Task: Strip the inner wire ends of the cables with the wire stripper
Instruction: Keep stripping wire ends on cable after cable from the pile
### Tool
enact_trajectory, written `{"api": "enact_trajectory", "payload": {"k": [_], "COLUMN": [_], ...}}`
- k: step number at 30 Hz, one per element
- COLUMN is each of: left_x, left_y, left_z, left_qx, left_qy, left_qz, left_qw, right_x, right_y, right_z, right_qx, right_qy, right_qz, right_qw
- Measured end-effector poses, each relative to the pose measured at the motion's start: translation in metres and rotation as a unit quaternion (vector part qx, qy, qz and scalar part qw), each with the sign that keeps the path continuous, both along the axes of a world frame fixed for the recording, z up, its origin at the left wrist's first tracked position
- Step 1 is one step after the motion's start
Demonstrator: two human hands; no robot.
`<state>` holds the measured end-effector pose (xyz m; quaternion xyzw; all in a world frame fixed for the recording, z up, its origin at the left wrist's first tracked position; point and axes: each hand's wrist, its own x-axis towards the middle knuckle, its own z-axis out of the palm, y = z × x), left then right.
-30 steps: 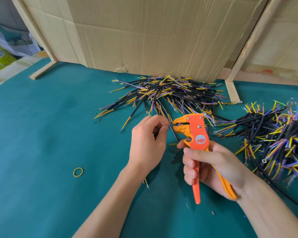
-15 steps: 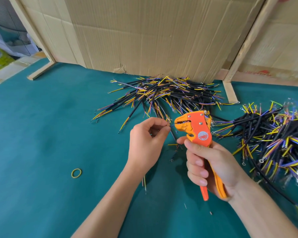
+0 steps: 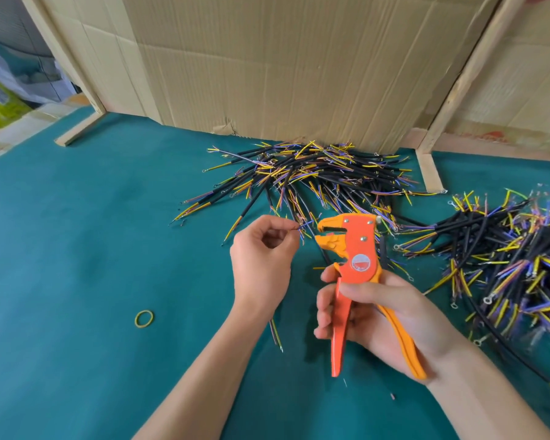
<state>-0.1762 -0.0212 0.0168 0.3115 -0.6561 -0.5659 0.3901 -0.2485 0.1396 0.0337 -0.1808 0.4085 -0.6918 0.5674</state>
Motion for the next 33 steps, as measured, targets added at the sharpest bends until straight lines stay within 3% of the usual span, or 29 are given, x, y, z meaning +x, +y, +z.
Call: {"api": "enact_trajectory", "payload": {"k": [4, 15, 33], "left_x": [0.000, 0.002, 0.003], "left_y": [0.008, 0.012, 0.011], "left_z": [0.002, 0.004, 0.003], "left_qx": [-0.087, -0.202, -0.259], "left_qy": [-0.029, -0.062, -0.059], "left_qz": [-0.011, 0.008, 0.021], "left_qw": [0.996, 0.977, 0.964], "right_x": [0.003, 0.003, 0.003], "right_y": [-0.005, -0.003, -0.005], "right_z": [0.001, 0.004, 0.005], "right_qx": [0.024, 0.036, 0.035], "right_qy": [-0.011, 0.025, 0.000], "right_qz": [-0.029, -0.012, -0.019], "right_qw": [0.999, 0.999, 0.999]}}
